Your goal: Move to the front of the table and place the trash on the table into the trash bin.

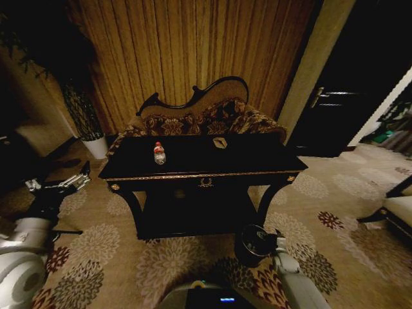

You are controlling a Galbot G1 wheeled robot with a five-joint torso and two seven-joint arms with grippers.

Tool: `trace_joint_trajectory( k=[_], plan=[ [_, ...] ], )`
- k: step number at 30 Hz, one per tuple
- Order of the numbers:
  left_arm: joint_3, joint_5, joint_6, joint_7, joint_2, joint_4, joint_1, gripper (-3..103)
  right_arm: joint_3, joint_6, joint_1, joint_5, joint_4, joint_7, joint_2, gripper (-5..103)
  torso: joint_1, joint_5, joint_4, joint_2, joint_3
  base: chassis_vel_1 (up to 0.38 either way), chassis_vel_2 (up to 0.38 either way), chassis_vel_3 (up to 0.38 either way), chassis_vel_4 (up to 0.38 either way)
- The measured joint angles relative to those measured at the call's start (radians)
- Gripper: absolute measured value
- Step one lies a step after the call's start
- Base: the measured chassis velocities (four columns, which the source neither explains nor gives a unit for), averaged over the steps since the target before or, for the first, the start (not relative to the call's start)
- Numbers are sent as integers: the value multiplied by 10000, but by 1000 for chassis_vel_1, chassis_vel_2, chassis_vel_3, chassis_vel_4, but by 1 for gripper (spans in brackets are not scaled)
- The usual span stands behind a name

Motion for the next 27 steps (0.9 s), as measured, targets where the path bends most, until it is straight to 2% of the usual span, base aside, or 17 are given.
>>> trace_joint_trajectory(
  k=[15,18,20,21,23,25,26,27],
  plan=[
    [-163,-37,-21,34,44,0,27,100,77,-126,-130,452,403,-65,-157,100,0,2,-1,0,0,0,0,0,0],
    [-219,-91,-31,38,74,0,31,100,154,-44,-339,886,1153,-293,-296,100,0,1,0,-1,1,0,0,0,0],
    [-213,-109,-34,45,76,0,11,100,265,32,-575,1257,2154,-517,-438,100,0,0,-2,0,0,0,0,0,0],
    [-160,-106,-35,45,49,1,-11,100,377,43,-808,1525,3243,-605,-559,100,0,-3,1,0,0,0,0,0,0],
    [-135,-102,-35,44,37,0,-16,100,413,0,-877,1601,3600,-608,-589,100,0,-3,0,0,0,0,0,0,0],
    [-60,-80,-35,49,-2,0,-25,100,531,-580,-1161,1992,5211,-486,-692,100,0,-4,2,0,0,0,0,0,0],
    [-60,-80,-35,49,-2,0,-25,100,531,-580,-1161,1992,5211,-486,-692,100,0,-4,2,0,0,0,0,0,0],
    [-42,-70,-35,47,-19,1,-23,100,554,-1015,-1318,2208,6134,-277,-734,100,0,-1,-2,0,0,0,0,0,0]
  ],
)
